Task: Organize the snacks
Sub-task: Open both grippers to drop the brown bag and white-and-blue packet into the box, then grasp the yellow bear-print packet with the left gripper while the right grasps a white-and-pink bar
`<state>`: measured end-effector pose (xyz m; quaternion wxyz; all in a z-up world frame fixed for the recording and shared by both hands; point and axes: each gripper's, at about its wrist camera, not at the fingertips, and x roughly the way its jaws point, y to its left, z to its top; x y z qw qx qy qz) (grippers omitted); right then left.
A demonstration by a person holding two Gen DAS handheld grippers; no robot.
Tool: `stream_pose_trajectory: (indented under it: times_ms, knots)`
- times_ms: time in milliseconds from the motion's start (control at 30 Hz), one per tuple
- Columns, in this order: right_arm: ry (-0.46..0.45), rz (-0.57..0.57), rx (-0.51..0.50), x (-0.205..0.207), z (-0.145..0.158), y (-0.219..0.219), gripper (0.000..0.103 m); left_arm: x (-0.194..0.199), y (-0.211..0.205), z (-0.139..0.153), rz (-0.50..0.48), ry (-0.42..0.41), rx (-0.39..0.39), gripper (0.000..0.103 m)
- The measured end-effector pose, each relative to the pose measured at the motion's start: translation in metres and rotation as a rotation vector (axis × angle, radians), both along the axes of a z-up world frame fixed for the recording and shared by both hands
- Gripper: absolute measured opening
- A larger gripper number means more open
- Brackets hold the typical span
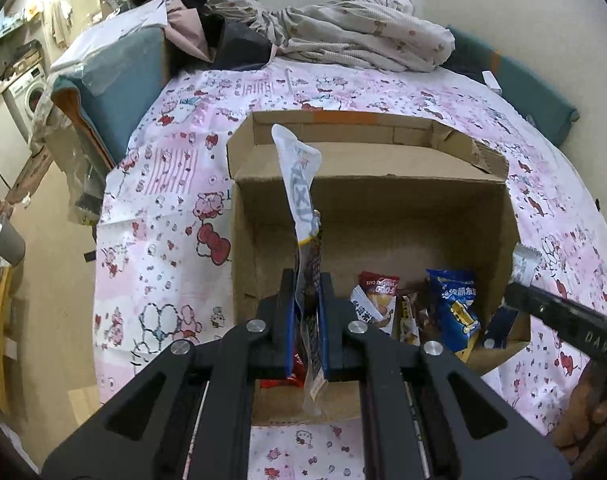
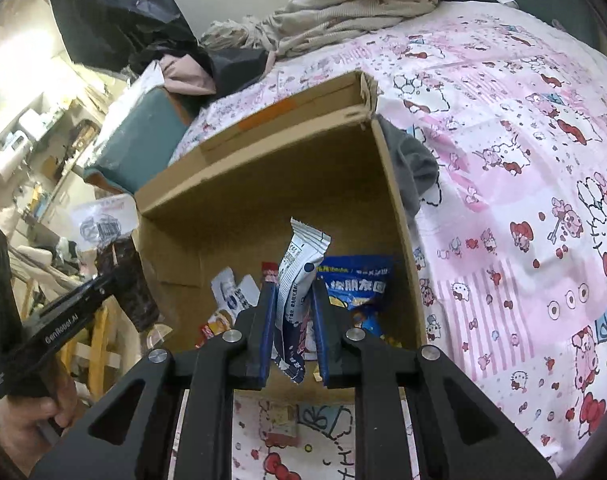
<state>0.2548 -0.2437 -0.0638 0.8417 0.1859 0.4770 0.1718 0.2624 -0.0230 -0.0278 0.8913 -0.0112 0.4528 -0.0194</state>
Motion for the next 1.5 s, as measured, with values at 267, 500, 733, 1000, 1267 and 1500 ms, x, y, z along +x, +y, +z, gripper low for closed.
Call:
stream_pose_trajectory:
  times_ms: [267, 500, 733, 1000, 1267, 1500]
  knots:
    - [0.009, 0.043, -0.051, -0.002, -0.008, 0.013, 0.019, 0.006, -0.001, -0.018, 0.026, 0.030, 0.035, 0.007]
    - [-0.007, 0.033, -0.028, -0.003, -0.004, 0.011, 0.022, 0.003, -0.004, -0.017, 0.004, 0.017, 0.045, 0.007]
    - [-0.033, 0.026, 0.019, -0.004, 0.003, 0.010, 0.073, -0.001, -0.001, -0.014, 0.014, 0.031, 0.013, 0.038]
    - [-0.088, -0.049, 0.047, -0.011, 0.018, -0.008, 0.092, -0.022, -0.005, 0.004, -0.005, -0.040, -0.028, 0.085]
    - [-0.098, -0.073, 0.024, -0.038, 0.031, -0.020, 0.092, -0.039, 0.003, 0.011, 0.038, -0.032, -0.074, 0.085]
    - [-0.059, -0.089, 0.005, -0.069, 0.029, -0.030, 0.092, -0.061, 0.011, -0.004, 0.084, 0.020, -0.126, 0.085]
